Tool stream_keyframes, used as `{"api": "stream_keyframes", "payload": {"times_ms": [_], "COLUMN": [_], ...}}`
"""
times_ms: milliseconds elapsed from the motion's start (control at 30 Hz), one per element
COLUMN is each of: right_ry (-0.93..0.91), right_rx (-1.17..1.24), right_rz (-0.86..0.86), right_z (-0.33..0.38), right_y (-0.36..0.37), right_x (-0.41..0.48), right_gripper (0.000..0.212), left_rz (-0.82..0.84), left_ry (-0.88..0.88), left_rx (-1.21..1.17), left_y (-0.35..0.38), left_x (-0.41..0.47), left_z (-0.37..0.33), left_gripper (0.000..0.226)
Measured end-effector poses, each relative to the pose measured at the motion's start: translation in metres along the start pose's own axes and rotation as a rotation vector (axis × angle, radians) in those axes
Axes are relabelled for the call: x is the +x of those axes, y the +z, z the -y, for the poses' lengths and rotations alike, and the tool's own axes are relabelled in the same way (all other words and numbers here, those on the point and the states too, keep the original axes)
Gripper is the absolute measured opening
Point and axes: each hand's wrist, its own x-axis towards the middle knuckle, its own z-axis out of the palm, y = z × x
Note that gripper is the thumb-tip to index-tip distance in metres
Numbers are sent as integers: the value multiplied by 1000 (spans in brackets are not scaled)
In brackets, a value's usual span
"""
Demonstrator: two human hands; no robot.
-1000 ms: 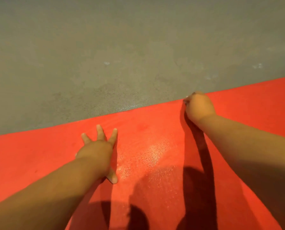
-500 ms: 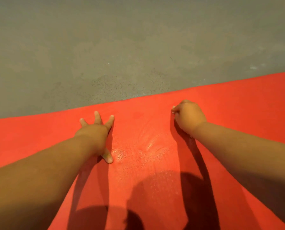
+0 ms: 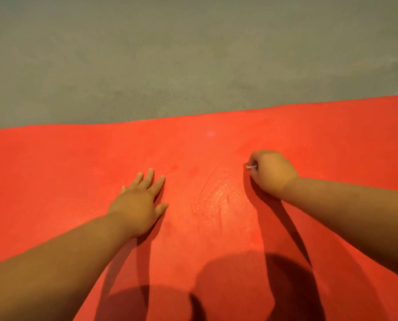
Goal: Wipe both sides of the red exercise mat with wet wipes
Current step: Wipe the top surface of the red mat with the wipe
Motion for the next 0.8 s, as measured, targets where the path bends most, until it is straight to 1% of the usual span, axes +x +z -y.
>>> {"api": "stream_keyframes", "payload": {"times_ms": [67,100,133,200,233,267,300,333,367,433,467,533,600,633,667,733,767,800], "right_ry": [-76,-171,-321,-709,-864,-912,-876,-797,-699,-422,-307,-192,-210,-273,-396,-672,-711,-654], "right_rx": [-26,-22,-25,-42,-75,-103,-109,-114,-133,-236,-287,-311,-202,-135,-60,-38,-41,-53], "right_rz": [91,155,223,473,580,641,625,543,435,281,234,175,210,243,285,425,434,407], "right_z": [29,48,69,99,106,107,101,94,84,55,42,40,62,78,93,108,105,95], "right_y": [15,25,33,43,46,47,45,42,38,20,14,11,30,41,52,66,66,61], "right_x": [-28,-51,-78,-134,-155,-167,-166,-155,-136,-95,-79,-82,-117,-141,-168,-203,-206,-201], "right_gripper": [19,20,20,18,17,15,13,14,17,22,23,23,24,24,25,23,22,21], "left_rz": [98,150,196,278,320,354,371,375,374,395,400,400,398,389,373,334,324,311], "left_ry": [13,15,4,-33,-52,-73,-96,-117,-131,-148,-157,-167,-176,-180,-182,-168,-159,-155], "left_rx": [24,25,17,-10,-22,-32,-44,-53,-57,-61,-62,-51,-59,-72,-78,-64,-59,-62], "left_y": [6,9,11,15,18,21,23,24,26,30,33,37,43,47,50,57,61,64], "left_x": [-29,-43,-58,-83,-94,-103,-110,-117,-122,-132,-137,-147,-153,-155,-157,-160,-163,-165], "left_z": [-8,-12,-15,-20,-22,-25,-28,-32,-36,-48,-55,-65,-70,-70,-68,-63,-61,-60], "left_gripper": [80,83,86,94,97,99,100,100,100,99,99,99,98,98,98,100,101,101]}}
